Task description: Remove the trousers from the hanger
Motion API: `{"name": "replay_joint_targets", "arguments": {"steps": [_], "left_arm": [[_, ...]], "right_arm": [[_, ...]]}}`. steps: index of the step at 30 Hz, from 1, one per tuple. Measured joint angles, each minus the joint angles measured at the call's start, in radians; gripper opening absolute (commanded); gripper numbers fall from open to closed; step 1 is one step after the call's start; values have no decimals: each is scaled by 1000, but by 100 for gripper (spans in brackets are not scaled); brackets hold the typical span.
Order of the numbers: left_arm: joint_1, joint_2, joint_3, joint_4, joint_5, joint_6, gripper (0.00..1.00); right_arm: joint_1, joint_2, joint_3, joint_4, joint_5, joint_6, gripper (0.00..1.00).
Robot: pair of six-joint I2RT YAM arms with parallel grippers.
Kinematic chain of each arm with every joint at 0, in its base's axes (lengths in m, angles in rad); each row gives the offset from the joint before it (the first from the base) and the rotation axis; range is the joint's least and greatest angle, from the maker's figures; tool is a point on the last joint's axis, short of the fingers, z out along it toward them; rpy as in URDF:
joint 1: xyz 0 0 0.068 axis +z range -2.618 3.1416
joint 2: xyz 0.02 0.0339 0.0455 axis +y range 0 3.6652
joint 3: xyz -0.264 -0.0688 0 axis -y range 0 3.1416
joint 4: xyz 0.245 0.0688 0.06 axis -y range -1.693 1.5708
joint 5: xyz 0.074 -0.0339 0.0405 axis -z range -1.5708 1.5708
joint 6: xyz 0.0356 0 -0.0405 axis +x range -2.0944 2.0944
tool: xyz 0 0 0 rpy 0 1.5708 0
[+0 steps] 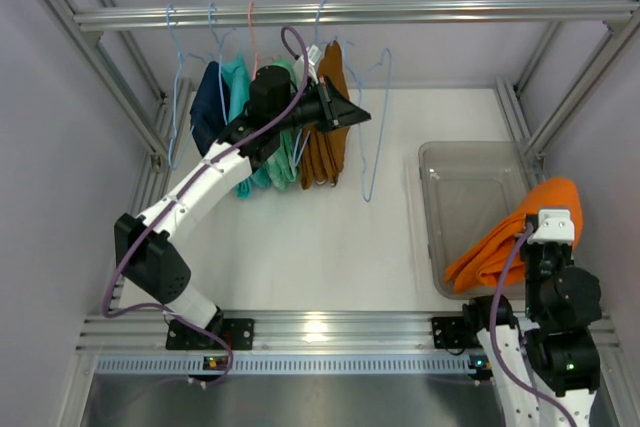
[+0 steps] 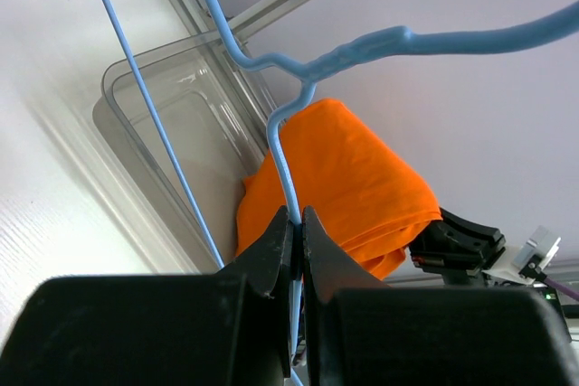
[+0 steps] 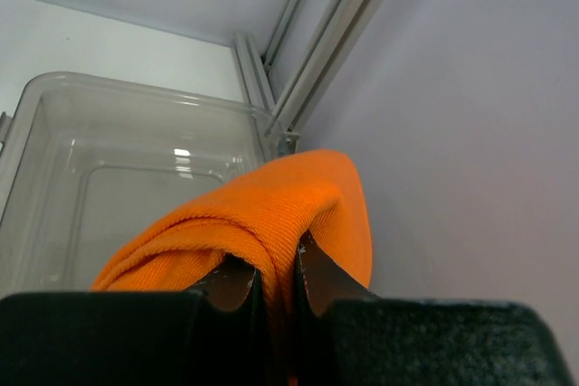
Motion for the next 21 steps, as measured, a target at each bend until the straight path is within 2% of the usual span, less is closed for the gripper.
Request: {"name": "replay_joint_targets", "arguments": {"steps": [6, 14, 20, 21], "left_arm": [[0, 0, 0, 0, 1, 0, 0], [3, 0, 0, 0, 12, 1, 0], [8, 0, 0, 0, 23, 1, 0], [9, 0, 0, 0, 24, 0, 0]], "right_arm": [[0, 97, -58, 59, -26, 40, 2], [-1, 402, -206, 339, 5, 81, 4], [-1, 625, -217, 545, 21, 118, 7], [-1, 668, -217, 579, 24, 121, 13]]}}
